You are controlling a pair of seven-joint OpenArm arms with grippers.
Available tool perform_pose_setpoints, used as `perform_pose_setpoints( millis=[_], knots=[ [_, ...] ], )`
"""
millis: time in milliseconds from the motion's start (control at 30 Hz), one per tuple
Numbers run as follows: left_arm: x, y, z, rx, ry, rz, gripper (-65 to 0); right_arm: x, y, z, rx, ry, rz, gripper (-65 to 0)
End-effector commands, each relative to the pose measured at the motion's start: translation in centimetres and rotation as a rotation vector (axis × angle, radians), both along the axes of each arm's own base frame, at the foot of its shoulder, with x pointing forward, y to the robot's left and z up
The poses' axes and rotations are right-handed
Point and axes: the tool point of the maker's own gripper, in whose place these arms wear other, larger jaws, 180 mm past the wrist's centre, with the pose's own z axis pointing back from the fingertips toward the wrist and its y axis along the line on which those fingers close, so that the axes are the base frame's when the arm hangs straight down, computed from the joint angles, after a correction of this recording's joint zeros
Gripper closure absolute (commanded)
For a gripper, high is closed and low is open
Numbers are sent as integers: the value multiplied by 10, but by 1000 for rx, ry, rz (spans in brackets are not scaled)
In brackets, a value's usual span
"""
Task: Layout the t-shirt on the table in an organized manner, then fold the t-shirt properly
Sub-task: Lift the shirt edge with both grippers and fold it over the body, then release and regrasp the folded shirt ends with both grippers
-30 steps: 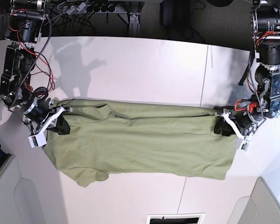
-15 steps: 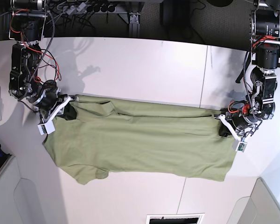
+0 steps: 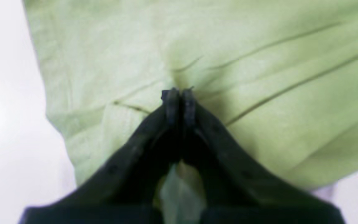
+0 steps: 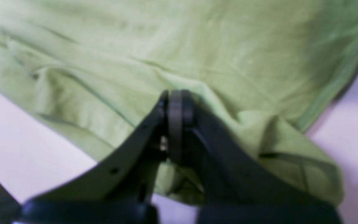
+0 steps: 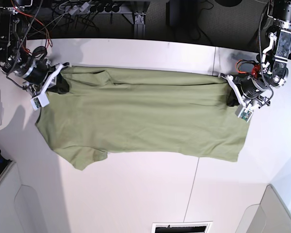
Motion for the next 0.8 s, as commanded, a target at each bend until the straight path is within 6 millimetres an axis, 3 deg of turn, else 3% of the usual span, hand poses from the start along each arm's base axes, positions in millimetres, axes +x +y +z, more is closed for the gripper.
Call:
perform_pose_setpoints(
  millis=[0, 133, 200, 367, 500, 733, 767],
  knots=[
    [-6, 1, 3, 22, 11, -23, 0, 0, -10, 6, -44, -6, 7, 0],
    [-24, -21, 12, 0, 0, -78, -3, -11, -17, 9, -64, 4, 19, 0],
    [-30, -33, 17, -12, -5, -101, -51, -13, -22, 10, -59, 11, 10, 0],
    [-37, -48, 27, -21, -23, -134, -95, -5, -35, 25, -12, -29, -51, 0],
    [-27, -47, 35, -4, -59, -143, -142, 8, -56, 49, 35, -103, -137, 0],
    [5, -49, 58, -22, -117, -133, -320, 42, -95, 96, 30, -255, -247, 0],
    [11, -49, 62, -21, -131, -132, -332, 48, -95, 101, 33, -272, -249, -46]
  ],
)
